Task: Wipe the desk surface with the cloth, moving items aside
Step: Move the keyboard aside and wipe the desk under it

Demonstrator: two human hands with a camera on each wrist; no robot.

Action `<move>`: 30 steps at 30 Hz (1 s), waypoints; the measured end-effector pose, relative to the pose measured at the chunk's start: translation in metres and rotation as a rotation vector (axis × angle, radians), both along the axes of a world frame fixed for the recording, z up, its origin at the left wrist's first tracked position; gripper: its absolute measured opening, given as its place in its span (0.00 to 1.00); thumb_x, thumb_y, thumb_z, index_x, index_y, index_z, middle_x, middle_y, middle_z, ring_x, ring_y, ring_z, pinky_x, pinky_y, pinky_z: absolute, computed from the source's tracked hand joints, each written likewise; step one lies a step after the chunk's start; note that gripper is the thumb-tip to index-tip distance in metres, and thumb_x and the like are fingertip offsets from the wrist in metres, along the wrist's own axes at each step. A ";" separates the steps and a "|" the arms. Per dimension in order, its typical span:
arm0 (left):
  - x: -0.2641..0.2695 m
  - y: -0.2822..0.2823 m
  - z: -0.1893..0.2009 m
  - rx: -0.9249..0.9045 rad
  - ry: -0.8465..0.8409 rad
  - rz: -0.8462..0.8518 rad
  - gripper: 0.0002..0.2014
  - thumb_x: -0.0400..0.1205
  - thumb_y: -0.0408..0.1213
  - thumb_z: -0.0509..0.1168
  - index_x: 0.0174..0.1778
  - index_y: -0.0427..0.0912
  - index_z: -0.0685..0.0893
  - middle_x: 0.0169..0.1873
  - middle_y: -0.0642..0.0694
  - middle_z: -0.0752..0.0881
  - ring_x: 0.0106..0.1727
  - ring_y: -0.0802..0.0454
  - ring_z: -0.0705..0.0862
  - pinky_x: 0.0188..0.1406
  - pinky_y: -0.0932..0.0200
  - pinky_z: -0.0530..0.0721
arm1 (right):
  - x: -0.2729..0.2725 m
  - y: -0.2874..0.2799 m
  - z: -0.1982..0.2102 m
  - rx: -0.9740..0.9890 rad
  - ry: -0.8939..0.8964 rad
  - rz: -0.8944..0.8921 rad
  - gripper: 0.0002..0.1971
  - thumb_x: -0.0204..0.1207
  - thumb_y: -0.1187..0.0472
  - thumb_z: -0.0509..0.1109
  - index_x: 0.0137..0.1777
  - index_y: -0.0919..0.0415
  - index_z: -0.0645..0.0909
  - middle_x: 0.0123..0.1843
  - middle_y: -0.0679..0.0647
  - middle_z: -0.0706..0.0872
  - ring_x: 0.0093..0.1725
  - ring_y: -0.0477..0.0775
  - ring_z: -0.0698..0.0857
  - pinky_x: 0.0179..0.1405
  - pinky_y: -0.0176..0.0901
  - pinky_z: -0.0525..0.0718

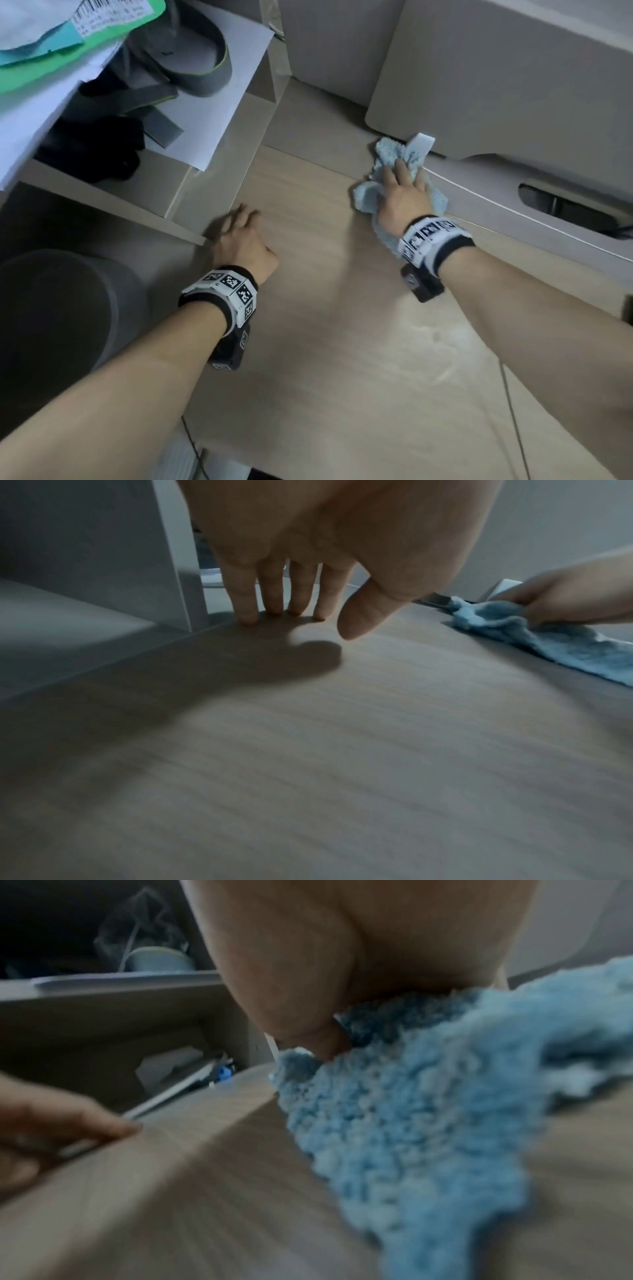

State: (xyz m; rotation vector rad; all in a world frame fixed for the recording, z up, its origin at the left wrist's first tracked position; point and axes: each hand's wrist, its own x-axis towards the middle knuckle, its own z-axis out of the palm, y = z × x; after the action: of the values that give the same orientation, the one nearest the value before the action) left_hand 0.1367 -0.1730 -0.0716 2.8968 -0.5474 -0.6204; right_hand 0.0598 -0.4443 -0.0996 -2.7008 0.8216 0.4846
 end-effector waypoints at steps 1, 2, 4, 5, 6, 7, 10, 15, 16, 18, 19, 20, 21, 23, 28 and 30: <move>0.000 0.000 0.000 0.002 -0.003 -0.002 0.34 0.72 0.33 0.62 0.78 0.46 0.69 0.83 0.50 0.62 0.83 0.46 0.59 0.77 0.50 0.67 | 0.011 0.013 0.003 0.004 0.008 0.000 0.41 0.73 0.58 0.67 0.86 0.54 0.55 0.89 0.58 0.50 0.84 0.78 0.49 0.82 0.71 0.53; -0.001 0.000 0.000 0.000 -0.004 -0.005 0.34 0.71 0.33 0.61 0.78 0.46 0.69 0.83 0.50 0.62 0.83 0.46 0.59 0.78 0.50 0.66 | 0.019 0.025 0.007 0.012 -0.006 0.038 0.41 0.73 0.58 0.67 0.86 0.54 0.55 0.89 0.57 0.50 0.85 0.78 0.48 0.82 0.72 0.53; 0.000 0.000 0.000 -0.007 -0.009 -0.008 0.34 0.72 0.32 0.61 0.78 0.46 0.70 0.83 0.49 0.63 0.83 0.45 0.59 0.79 0.50 0.65 | 0.018 0.039 0.006 0.028 -0.054 0.194 0.38 0.76 0.55 0.65 0.86 0.53 0.57 0.89 0.56 0.52 0.85 0.77 0.50 0.81 0.73 0.54; 0.000 0.000 0.000 -0.010 -0.008 -0.009 0.34 0.72 0.32 0.61 0.78 0.46 0.70 0.83 0.49 0.63 0.83 0.46 0.59 0.79 0.50 0.64 | 0.009 0.037 0.005 0.043 -0.063 0.232 0.37 0.77 0.53 0.64 0.86 0.53 0.57 0.89 0.56 0.53 0.85 0.76 0.51 0.81 0.72 0.54; 0.001 0.001 0.001 -0.011 -0.006 -0.008 0.34 0.72 0.32 0.61 0.78 0.46 0.69 0.83 0.50 0.63 0.83 0.46 0.59 0.79 0.50 0.64 | -0.004 0.030 0.003 0.058 -0.055 0.223 0.38 0.77 0.51 0.64 0.87 0.54 0.56 0.89 0.55 0.53 0.85 0.75 0.51 0.82 0.71 0.54; 0.001 0.001 0.002 -0.012 -0.003 -0.007 0.34 0.73 0.32 0.61 0.79 0.46 0.69 0.83 0.50 0.62 0.83 0.47 0.58 0.79 0.50 0.64 | -0.018 0.019 0.000 0.058 -0.043 0.187 0.39 0.77 0.50 0.64 0.87 0.54 0.56 0.89 0.55 0.53 0.86 0.74 0.50 0.83 0.70 0.53; 0.001 0.005 0.005 -0.015 0.004 -0.017 0.34 0.73 0.33 0.61 0.79 0.47 0.68 0.83 0.52 0.62 0.83 0.47 0.58 0.78 0.48 0.65 | -0.056 -0.010 -0.006 0.017 -0.022 0.054 0.35 0.80 0.54 0.59 0.87 0.55 0.53 0.89 0.57 0.51 0.86 0.73 0.50 0.84 0.69 0.52; 0.004 0.012 0.003 -0.066 0.022 -0.047 0.33 0.75 0.32 0.61 0.79 0.42 0.66 0.83 0.48 0.62 0.82 0.45 0.60 0.77 0.51 0.63 | -0.011 0.029 0.009 -0.016 0.034 -0.012 0.38 0.77 0.54 0.66 0.85 0.57 0.55 0.87 0.59 0.51 0.83 0.79 0.50 0.81 0.73 0.55; 0.002 0.015 0.001 -0.083 0.014 -0.031 0.32 0.75 0.32 0.61 0.79 0.40 0.67 0.82 0.45 0.63 0.82 0.45 0.61 0.78 0.52 0.61 | 0.000 0.044 0.013 0.000 0.027 0.078 0.39 0.76 0.54 0.67 0.85 0.56 0.55 0.88 0.58 0.50 0.84 0.79 0.49 0.81 0.73 0.54; -0.009 0.024 -0.004 -0.133 -0.029 0.019 0.31 0.73 0.30 0.62 0.76 0.35 0.71 0.79 0.39 0.68 0.80 0.40 0.64 0.79 0.52 0.61 | 0.009 0.078 0.014 0.035 0.016 0.306 0.38 0.78 0.51 0.65 0.86 0.54 0.55 0.89 0.57 0.49 0.84 0.78 0.48 0.81 0.73 0.52; -0.017 0.030 -0.007 -0.158 -0.043 0.050 0.30 0.72 0.29 0.62 0.74 0.34 0.73 0.77 0.37 0.70 0.78 0.38 0.66 0.79 0.51 0.62 | 0.006 0.094 0.012 0.046 0.010 0.409 0.37 0.81 0.50 0.63 0.87 0.54 0.54 0.89 0.57 0.48 0.85 0.77 0.48 0.81 0.73 0.51; -0.026 0.037 -0.008 -0.174 -0.046 0.081 0.28 0.72 0.29 0.62 0.72 0.33 0.74 0.76 0.36 0.72 0.76 0.36 0.67 0.78 0.50 0.62 | 0.000 0.106 0.010 0.047 0.000 0.507 0.35 0.83 0.49 0.60 0.87 0.54 0.53 0.89 0.57 0.48 0.85 0.76 0.47 0.81 0.73 0.49; -0.034 0.044 -0.009 -0.179 -0.043 0.108 0.27 0.72 0.29 0.62 0.71 0.33 0.75 0.74 0.36 0.73 0.75 0.36 0.67 0.78 0.49 0.63 | -0.007 0.112 0.007 0.041 -0.010 0.608 0.34 0.84 0.49 0.59 0.87 0.54 0.53 0.90 0.56 0.48 0.85 0.75 0.46 0.81 0.72 0.47; -0.052 0.063 -0.006 -0.152 -0.052 0.160 0.25 0.73 0.29 0.62 0.69 0.33 0.77 0.72 0.36 0.74 0.73 0.35 0.68 0.75 0.48 0.66 | -0.009 0.109 0.007 0.045 0.019 0.795 0.35 0.84 0.50 0.61 0.88 0.53 0.52 0.90 0.54 0.47 0.86 0.73 0.47 0.82 0.70 0.48; -0.083 0.111 -0.001 -0.064 -0.048 0.324 0.24 0.75 0.31 0.61 0.69 0.35 0.76 0.73 0.38 0.74 0.75 0.37 0.68 0.75 0.47 0.69 | 0.066 0.092 0.012 0.020 0.013 0.536 0.37 0.81 0.49 0.62 0.87 0.53 0.53 0.89 0.54 0.49 0.85 0.75 0.49 0.83 0.70 0.52; -0.085 0.126 -0.001 -0.024 -0.022 0.366 0.25 0.76 0.31 0.61 0.72 0.34 0.74 0.75 0.38 0.73 0.76 0.39 0.68 0.76 0.48 0.68 | 0.084 0.120 0.017 -0.010 0.060 0.497 0.37 0.81 0.52 0.63 0.87 0.53 0.52 0.89 0.54 0.46 0.85 0.76 0.46 0.82 0.72 0.50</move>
State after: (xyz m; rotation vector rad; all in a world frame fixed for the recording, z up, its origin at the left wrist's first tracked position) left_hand 0.0519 -0.0468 -0.0730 2.8737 -0.0197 -0.5226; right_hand 0.1435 -0.3246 -0.0823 -2.9033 0.1516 0.6654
